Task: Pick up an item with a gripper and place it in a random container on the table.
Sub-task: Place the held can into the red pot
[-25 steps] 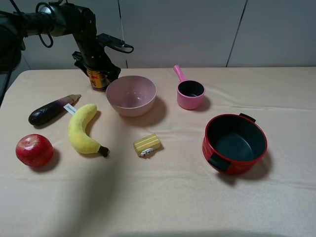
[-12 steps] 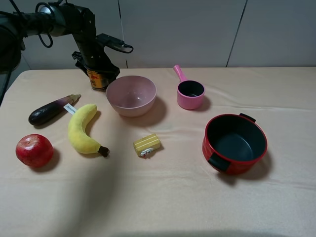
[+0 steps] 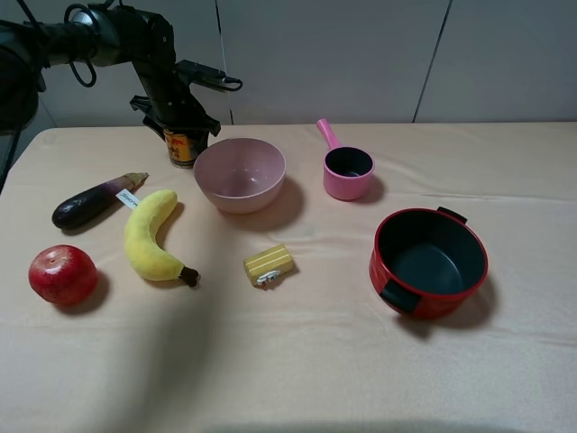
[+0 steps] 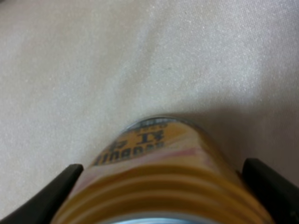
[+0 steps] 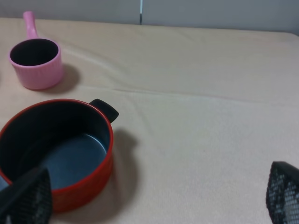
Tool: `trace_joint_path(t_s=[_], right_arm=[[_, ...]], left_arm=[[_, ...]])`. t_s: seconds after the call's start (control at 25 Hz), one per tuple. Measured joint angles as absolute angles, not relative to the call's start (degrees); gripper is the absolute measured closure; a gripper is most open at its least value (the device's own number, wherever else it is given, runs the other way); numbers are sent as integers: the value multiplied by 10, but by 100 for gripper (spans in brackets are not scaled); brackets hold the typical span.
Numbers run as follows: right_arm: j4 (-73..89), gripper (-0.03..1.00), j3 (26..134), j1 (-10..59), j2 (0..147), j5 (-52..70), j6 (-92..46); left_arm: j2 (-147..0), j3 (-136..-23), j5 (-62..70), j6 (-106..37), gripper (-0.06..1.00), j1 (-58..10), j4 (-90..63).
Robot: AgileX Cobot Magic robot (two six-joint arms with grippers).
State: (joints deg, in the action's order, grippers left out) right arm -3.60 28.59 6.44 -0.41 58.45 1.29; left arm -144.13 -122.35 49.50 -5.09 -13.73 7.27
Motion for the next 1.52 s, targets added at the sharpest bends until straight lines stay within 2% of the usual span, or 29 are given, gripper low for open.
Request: trace_joint_path(t_s=[0.96, 1.52], right_arm=[[-36, 27, 286, 64, -4, 585, 13], [-36, 27, 286, 64, -4, 585, 13]], left_arm=[[-1401, -1226, 536, -48, 27, -137, 73], [-1386, -1345, 672, -48, 27, -148, 73]])
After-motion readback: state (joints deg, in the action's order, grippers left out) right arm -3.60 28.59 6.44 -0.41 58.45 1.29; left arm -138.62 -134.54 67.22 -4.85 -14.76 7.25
